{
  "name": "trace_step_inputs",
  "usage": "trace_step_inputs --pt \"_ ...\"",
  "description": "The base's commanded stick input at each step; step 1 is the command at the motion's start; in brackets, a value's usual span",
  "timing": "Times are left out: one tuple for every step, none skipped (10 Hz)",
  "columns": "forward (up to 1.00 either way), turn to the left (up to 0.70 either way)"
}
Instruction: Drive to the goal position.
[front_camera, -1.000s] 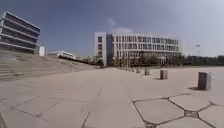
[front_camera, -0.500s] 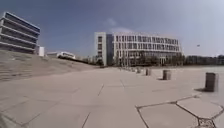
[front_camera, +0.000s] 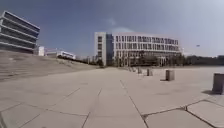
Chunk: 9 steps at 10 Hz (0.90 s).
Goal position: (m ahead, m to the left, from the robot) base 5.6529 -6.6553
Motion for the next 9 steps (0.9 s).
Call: trace_step_inputs --pt "0.53 0.0" --pt "0.53 0.0" --pt "0.54 0.0" --pt "0.53 0.0" --pt "0.53 0.0" --pt "0.53 0.0" --pt "0.54 0.0" --pt "0.53 0.0" --pt "0.53 0.0"
